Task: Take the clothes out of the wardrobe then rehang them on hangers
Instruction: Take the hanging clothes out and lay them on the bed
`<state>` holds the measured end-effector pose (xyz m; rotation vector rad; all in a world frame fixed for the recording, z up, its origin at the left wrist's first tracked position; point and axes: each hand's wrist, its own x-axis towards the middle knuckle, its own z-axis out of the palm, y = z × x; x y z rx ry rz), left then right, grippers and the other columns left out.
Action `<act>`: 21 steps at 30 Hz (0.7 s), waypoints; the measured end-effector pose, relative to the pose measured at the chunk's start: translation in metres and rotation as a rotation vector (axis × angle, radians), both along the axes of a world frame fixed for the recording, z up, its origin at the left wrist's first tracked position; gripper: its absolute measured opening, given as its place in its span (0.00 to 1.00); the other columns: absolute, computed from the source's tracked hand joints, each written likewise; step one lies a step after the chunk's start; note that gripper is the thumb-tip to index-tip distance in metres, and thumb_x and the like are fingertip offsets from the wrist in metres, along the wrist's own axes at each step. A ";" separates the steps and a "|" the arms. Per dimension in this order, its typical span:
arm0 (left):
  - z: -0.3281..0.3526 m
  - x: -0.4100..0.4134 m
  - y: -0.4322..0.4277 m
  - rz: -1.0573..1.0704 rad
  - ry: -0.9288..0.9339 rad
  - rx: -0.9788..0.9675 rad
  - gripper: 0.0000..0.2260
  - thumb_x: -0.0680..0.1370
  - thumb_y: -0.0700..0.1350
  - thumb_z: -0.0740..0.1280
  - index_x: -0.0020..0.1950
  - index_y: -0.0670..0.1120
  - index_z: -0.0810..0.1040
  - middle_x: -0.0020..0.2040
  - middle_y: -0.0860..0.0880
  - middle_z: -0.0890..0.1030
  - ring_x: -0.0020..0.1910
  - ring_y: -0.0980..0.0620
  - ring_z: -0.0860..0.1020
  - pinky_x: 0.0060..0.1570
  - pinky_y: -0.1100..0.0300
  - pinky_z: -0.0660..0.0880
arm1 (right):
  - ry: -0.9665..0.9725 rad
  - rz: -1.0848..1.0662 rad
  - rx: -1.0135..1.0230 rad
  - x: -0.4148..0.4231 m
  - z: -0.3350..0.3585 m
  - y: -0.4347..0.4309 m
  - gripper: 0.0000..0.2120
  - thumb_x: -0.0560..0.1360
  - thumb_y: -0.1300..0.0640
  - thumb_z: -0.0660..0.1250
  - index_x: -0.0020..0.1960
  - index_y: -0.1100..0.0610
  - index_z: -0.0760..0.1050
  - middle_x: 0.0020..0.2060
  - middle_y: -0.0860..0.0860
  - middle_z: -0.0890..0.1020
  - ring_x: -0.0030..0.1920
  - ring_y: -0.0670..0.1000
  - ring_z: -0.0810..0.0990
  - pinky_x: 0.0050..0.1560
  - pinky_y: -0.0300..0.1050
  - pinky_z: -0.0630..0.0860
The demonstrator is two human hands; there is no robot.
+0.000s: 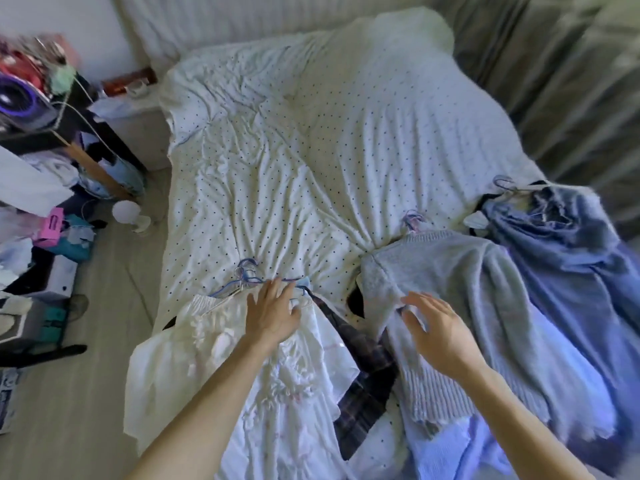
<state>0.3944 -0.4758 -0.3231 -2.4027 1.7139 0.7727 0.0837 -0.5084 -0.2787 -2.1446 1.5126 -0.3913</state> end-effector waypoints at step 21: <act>0.197 -0.707 -0.010 -1.210 0.133 -0.528 0.27 0.81 0.57 0.59 0.80 0.59 0.58 0.81 0.53 0.56 0.80 0.53 0.50 0.77 0.44 0.50 | 0.328 -1.103 -0.344 -0.553 0.166 0.274 0.17 0.78 0.53 0.68 0.66 0.49 0.79 0.70 0.52 0.75 0.74 0.55 0.69 0.71 0.59 0.67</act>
